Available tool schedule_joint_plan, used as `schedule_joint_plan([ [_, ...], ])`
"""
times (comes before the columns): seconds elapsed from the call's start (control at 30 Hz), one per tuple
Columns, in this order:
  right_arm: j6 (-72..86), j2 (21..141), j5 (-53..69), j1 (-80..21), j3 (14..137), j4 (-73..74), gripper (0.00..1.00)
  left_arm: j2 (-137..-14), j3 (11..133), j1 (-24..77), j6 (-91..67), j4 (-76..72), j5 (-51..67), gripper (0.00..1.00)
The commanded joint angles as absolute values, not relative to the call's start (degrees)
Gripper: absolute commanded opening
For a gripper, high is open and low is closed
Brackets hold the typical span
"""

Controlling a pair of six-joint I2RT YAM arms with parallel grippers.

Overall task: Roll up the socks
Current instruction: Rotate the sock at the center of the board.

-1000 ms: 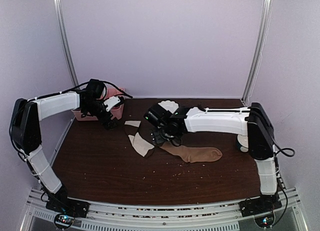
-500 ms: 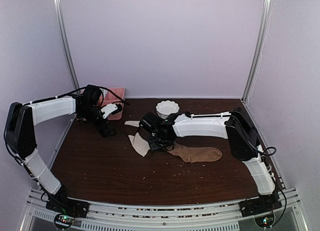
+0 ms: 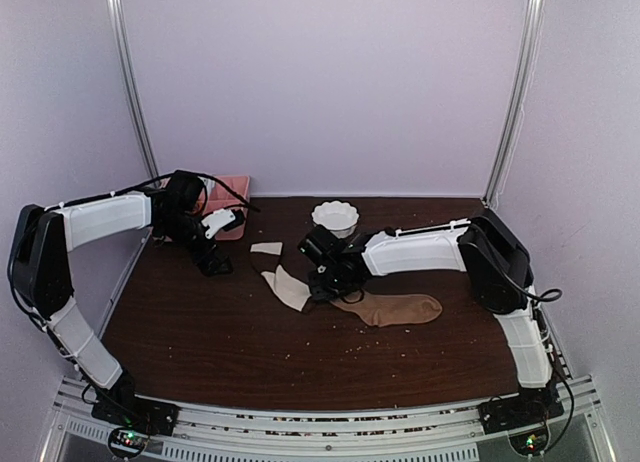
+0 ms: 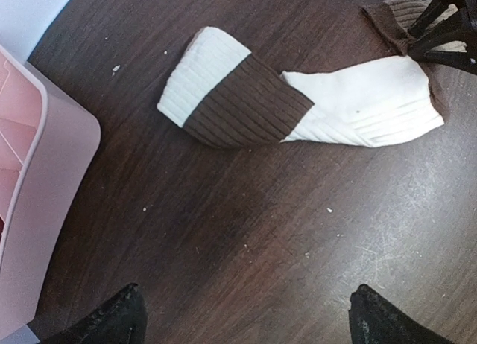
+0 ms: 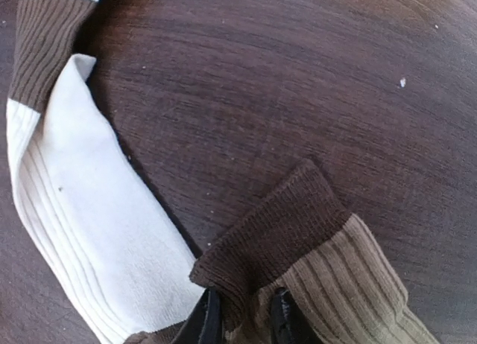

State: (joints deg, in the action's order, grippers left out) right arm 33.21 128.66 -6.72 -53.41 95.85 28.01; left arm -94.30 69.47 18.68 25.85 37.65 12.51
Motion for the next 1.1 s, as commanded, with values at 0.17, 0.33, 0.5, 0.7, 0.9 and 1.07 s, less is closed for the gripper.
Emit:
schedule_joint_plan([
  [0.17,33.4,121.0,6.5,-53.1,83.3,17.5,0.54,-98.8,74.6,20.0,26.0,37.4,14.0,0.98],
  [0.33,35.3,117.1,9.2,-52.8,77.0,13.2,0.54,-103.9,78.5,24.6,26.2,36.2,10.9,0.98],
  [0.5,37.5,115.1,12.2,-53.1,71.4,10.0,0.5,-110.3,84.1,29.5,26.2,34.9,5.3,0.98],
  [0.7,39.6,113.3,13.4,-56.6,64.7,7.4,0.44,-114.9,88.1,30.5,25.1,35.3,1.2,0.97],
  [0.9,35.3,114.8,15.2,-64.3,66.9,12.7,0.4,-110.6,83.0,29.9,26.9,34.6,4.5,0.97],
  [1.07,32.3,110.0,16.2,-67.4,63.3,16.3,0.45,-106.4,81.1,28.6,29.4,37.0,10.2,0.98],
])
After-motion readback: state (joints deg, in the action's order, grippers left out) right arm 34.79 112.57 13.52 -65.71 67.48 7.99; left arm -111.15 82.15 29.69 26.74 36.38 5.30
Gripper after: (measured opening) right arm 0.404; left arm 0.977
